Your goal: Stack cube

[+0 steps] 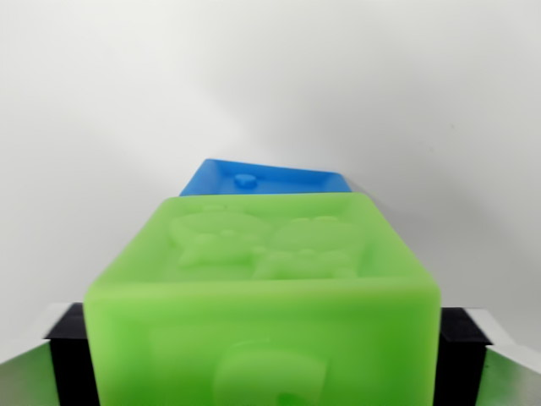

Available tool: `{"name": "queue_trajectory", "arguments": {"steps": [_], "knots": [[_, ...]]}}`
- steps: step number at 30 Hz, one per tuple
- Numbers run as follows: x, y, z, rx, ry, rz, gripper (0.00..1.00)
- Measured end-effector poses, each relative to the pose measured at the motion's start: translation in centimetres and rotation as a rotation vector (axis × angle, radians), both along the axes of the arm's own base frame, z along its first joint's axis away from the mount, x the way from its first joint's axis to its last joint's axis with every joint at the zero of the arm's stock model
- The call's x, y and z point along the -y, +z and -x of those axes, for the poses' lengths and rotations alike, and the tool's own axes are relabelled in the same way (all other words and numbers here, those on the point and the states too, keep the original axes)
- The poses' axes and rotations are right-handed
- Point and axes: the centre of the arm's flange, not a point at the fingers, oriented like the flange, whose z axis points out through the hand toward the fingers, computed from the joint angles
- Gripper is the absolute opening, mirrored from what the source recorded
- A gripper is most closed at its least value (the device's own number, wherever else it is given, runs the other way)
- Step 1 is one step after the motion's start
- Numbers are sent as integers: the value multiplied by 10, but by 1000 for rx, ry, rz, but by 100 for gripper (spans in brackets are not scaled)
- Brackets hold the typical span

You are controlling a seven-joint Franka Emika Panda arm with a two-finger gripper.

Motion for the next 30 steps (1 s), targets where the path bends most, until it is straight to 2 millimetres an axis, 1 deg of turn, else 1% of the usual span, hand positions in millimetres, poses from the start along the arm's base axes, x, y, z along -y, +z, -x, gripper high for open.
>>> {"name": "queue_trajectory", "arguments": {"steps": [21,25,30], "knots": [[0,0,0,0,0,0,100],[0,4,0,1,0,0,100],[0,14,-1,3,0,-1,100]]}}
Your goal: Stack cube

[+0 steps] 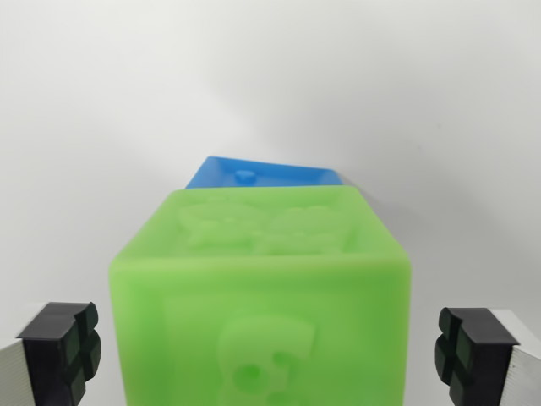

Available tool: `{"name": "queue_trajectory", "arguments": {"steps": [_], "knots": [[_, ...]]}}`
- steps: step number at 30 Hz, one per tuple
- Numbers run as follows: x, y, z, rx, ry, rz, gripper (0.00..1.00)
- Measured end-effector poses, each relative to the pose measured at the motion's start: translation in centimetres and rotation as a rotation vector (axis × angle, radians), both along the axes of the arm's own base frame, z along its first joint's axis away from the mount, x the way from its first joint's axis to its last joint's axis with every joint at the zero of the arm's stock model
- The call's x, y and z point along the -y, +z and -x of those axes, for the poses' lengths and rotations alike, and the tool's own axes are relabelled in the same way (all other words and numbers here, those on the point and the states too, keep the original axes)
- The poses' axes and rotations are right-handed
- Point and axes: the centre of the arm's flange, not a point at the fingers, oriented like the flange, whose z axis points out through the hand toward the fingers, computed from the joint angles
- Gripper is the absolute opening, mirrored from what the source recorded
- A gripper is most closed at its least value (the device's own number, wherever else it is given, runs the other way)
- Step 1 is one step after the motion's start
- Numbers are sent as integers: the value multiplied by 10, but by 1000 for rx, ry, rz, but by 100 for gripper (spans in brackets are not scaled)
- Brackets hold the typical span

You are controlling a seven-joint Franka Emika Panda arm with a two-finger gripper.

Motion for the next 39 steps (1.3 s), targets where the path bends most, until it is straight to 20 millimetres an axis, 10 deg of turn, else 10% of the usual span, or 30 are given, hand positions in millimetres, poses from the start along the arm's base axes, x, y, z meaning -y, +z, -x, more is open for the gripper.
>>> {"name": "queue_trajectory", "arguments": {"steps": [39], "knots": [[0,143,1,4,1,-4,100]]}}
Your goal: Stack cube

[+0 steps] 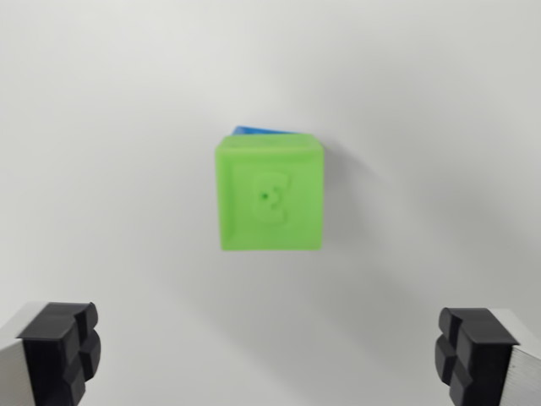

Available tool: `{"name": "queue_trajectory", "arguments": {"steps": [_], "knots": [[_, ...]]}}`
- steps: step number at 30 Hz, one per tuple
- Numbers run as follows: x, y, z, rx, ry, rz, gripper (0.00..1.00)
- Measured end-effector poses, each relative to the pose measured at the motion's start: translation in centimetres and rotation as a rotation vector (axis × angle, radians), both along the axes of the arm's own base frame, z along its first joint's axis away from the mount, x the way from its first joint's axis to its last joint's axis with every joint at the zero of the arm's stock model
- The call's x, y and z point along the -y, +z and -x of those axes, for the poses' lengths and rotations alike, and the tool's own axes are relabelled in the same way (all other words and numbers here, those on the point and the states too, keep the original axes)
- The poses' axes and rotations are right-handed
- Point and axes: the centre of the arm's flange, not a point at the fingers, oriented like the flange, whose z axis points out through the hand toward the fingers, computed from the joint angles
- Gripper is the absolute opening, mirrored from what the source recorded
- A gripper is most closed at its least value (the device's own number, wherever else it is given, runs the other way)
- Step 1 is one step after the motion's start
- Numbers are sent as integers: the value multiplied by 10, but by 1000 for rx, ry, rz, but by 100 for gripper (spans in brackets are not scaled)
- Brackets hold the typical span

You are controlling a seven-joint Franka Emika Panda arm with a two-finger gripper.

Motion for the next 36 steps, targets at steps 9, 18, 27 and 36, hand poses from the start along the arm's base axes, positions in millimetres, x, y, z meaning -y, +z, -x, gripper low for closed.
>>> {"name": "queue_trajectory", "arguments": {"steps": [9,18,27,36], "knots": [[0,38,-1,0,0,-1,100],[0,73,-1,0,0,-2,100],[0,105,-1,0,0,-2,100],[0,127,-1,1,0,-2,100]]}}
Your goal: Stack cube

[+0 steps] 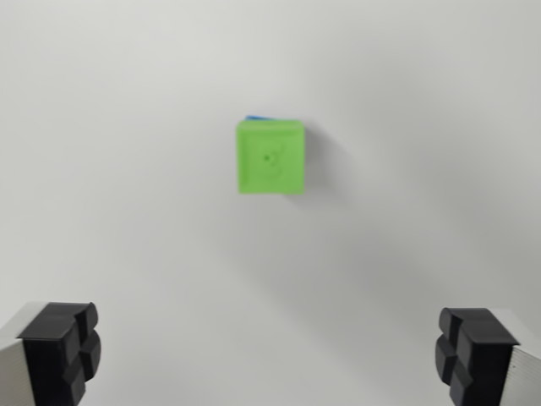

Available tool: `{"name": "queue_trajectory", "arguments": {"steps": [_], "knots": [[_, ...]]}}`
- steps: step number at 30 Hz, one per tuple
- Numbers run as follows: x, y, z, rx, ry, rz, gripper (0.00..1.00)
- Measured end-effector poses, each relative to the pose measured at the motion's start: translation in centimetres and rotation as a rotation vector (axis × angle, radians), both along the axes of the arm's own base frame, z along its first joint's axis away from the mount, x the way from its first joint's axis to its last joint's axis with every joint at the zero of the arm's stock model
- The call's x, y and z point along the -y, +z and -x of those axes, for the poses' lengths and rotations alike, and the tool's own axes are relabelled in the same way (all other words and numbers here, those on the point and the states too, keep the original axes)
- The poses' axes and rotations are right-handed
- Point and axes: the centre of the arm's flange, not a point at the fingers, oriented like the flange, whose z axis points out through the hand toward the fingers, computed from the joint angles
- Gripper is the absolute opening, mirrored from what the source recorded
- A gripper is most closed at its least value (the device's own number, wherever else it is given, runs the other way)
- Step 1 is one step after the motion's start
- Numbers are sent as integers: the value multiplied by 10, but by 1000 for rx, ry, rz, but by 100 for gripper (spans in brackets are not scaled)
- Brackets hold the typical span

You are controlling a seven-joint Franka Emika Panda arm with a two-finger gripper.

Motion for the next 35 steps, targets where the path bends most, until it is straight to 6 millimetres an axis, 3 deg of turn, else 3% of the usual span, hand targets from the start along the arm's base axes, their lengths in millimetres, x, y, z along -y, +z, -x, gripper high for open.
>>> {"name": "queue_trajectory", "arguments": {"steps": [11,35], "knots": [[0,14,0,0,0,0,100],[0,13,-1,-3,0,0,100]]}}
